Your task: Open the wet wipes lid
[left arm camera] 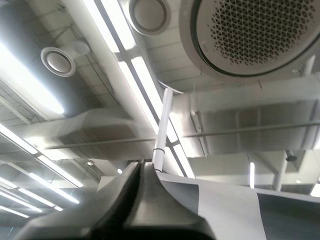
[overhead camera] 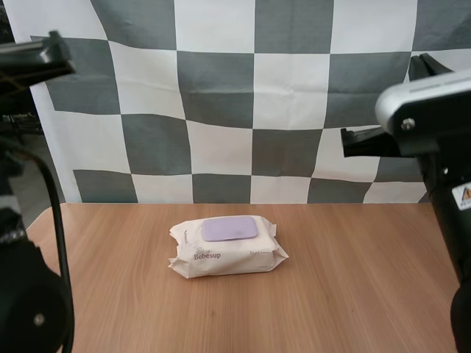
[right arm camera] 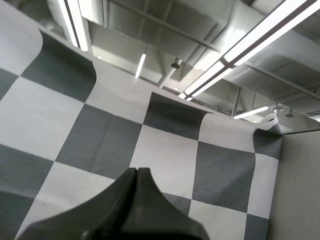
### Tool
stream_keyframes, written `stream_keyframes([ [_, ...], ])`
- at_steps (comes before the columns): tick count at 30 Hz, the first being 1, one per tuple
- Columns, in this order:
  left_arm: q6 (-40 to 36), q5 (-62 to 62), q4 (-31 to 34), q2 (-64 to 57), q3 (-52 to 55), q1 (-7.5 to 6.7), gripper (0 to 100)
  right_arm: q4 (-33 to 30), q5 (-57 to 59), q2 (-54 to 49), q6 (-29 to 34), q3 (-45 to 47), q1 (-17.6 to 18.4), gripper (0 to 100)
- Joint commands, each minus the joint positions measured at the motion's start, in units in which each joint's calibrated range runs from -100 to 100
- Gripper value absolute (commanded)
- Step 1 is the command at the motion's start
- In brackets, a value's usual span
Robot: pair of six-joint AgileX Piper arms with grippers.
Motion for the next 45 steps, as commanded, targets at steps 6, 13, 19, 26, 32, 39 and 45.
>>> stream_keyframes([
  [6,1.74,40.03,-13.05,5.14,-33.84,0.02,0,0.05,54.67,15.23,-1.68,-39.77,0.0,0],
  [13,13.97,103.33,-12.8,10.98,-33.81,0.02,0,-8.87,84.0,16.58,-5.55,-43.91,0.0,0],
  [19,15.46,121.71,-7.46,16.5,-32.98,0.02,0,-14.38,87.7,17.22,-5.97,-43.91,0.0,0],
  [26,13.86,135.62,-8.77,23.9,-31.25,0.62,0,-14.39,84.83,25.51,-11.67,-39.53,0.0,0],
  [32,23.01,148.97,-28.35,28.64,-29.3,6.64,0,-12.99,74.19,31.07,-17.91,-32.42,0.0,0],
  [39,35.37,157.28,-45.88,31.22,-19.72,9.35,0,-11.96,65.64,32.4,-18.72,-27.54,0.0,0],
  [45,42.91,164.06,-51.67,36.24,-13.88,11.4,0,-8.2,64.29,32.43,-18.72,-26.27,0.0,0],
])
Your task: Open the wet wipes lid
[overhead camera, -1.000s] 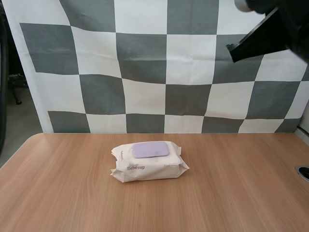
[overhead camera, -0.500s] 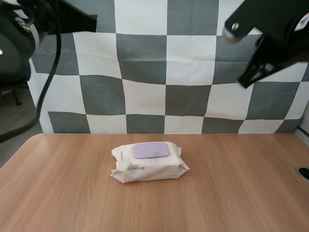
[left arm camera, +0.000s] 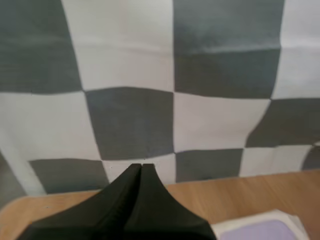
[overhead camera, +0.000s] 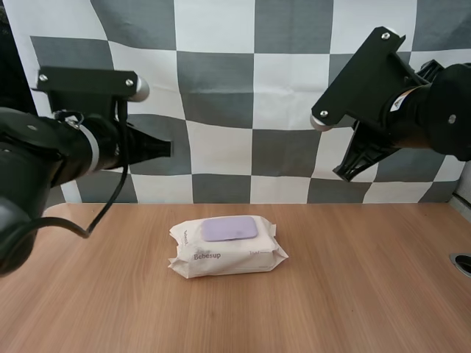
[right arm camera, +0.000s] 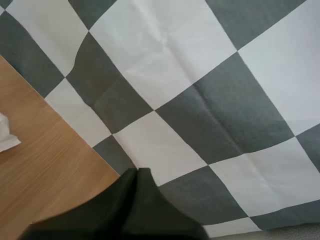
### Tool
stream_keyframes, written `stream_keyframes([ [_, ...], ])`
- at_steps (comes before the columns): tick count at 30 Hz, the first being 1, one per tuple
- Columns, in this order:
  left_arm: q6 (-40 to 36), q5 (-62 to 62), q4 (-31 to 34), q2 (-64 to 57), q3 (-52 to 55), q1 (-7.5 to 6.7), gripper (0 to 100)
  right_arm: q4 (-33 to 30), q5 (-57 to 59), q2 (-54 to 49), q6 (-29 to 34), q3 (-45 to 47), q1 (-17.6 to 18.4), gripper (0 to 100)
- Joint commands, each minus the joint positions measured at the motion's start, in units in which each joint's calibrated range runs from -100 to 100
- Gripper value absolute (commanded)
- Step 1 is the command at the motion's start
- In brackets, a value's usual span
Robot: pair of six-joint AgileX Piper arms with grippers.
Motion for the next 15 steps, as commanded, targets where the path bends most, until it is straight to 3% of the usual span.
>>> stream_keyframes([
  [1,10.91,47.44,-18.04,3.53,1.11,0.79,0,2.52,-0.35,0.0,-0.02,0.0,0.0,0],
  [4,13.71,47.54,-20.0,9.01,1.11,2.77,0,3.31,-0.54,0.0,-0.02,0.12,0.0,0],
  [12,19.87,47.54,-14.61,21.26,1.11,12.06,0,1.95,-0.54,0.0,-0.1,0.11,0.0,0],
  [15,22.26,47.54,-12.34,23.45,1.11,14.6,0,1.58,-1.8,0.0,-0.1,0.41,0.0,0],
])
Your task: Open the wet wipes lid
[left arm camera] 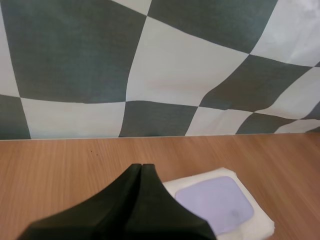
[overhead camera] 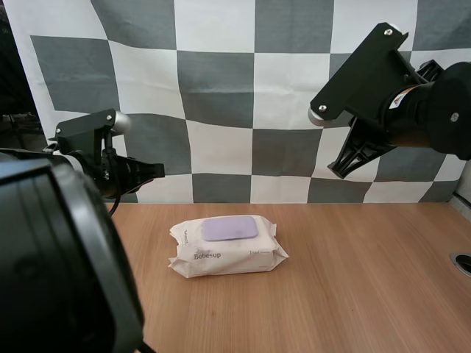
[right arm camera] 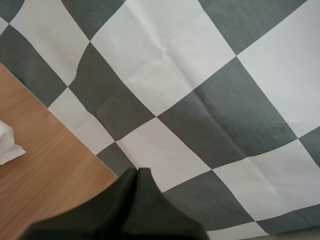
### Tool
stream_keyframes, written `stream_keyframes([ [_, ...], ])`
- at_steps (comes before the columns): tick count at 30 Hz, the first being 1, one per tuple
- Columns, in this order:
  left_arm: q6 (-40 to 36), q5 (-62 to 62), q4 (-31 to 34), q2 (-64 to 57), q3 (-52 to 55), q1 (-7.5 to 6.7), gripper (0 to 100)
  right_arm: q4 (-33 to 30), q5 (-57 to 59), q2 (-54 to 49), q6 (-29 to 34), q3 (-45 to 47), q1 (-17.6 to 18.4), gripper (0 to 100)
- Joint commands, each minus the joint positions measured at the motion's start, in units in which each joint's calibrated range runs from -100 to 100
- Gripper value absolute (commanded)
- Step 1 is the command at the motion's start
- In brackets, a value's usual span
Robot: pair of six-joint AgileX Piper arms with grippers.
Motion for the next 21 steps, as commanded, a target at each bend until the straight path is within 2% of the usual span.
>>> stream_keyframes([
  [1,1.89,8.17,6.5,2.02,0.01,2.89,0,0.0,-1.86,0.0,0.01,0.73,0.0,0],
  [3,3.29,8.17,7.24,3.11,1.15,3.33,0,0.0,-2.74,0.0,0.01,1.52,0.0,0],
  [13,18.04,8.17,9.89,9.05,9.23,3.34,0,0.0,-4.56,0.0,0.01,5.19,0.0,0],
  [21,19.18,8.17,7.13,16.69,9.23,3.34,0,0.0,-3.93,0.0,0.01,5.16,0.0,0],
])
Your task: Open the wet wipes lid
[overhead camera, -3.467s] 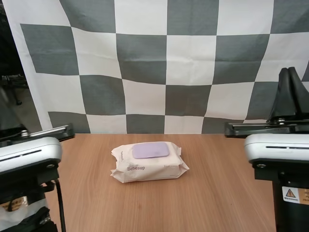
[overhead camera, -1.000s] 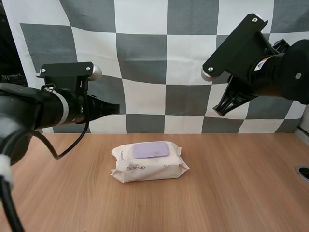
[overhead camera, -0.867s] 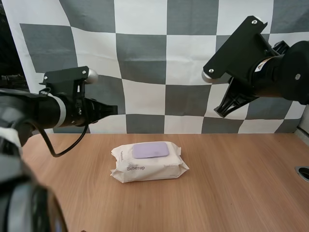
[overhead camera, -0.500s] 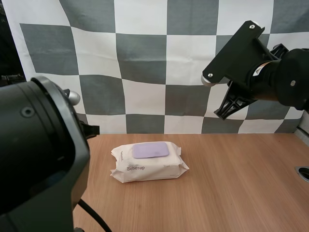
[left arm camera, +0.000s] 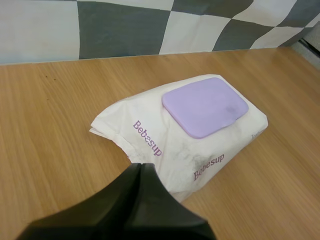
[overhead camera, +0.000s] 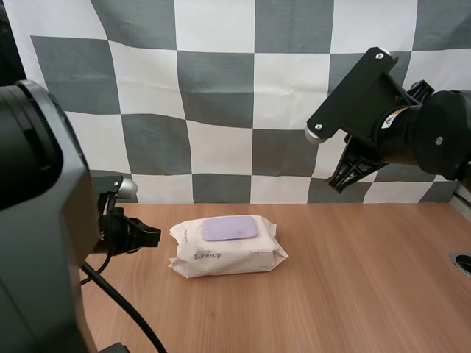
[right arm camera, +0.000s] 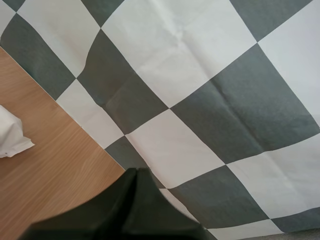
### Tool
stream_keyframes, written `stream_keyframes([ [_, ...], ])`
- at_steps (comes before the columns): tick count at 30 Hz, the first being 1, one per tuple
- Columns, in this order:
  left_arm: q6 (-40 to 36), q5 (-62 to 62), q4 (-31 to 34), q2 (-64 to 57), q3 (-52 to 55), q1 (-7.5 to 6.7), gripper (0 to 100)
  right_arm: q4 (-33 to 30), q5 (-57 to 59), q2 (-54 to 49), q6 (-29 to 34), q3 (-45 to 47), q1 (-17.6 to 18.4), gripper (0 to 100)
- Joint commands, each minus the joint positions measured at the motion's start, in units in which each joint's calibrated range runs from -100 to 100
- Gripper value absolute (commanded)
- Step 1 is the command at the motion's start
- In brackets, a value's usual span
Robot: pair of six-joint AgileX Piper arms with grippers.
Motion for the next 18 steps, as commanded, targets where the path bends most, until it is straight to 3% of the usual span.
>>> stream_keyframes([
  [1,-0.12,0.02,0.25,2.88,0.07,0.05,0,0.0,-0.05,0.0,0.01,0.04,0.0,0],
  [10,-0.74,0.02,-0.88,16.44,0.07,-0.03,0,0.0,-0.05,0.0,0.01,0.04,0.0,0],
  [16,1.14,0.02,0.18,17.01,0.07,-0.12,0,0.5,-0.07,0.0,0.01,0.04,0.0,0],
  [18,1.51,0.02,1.02,16.6,0.07,-0.85,0,0.5,-0.07,0.0,0.01,0.04,0.0,0],
])
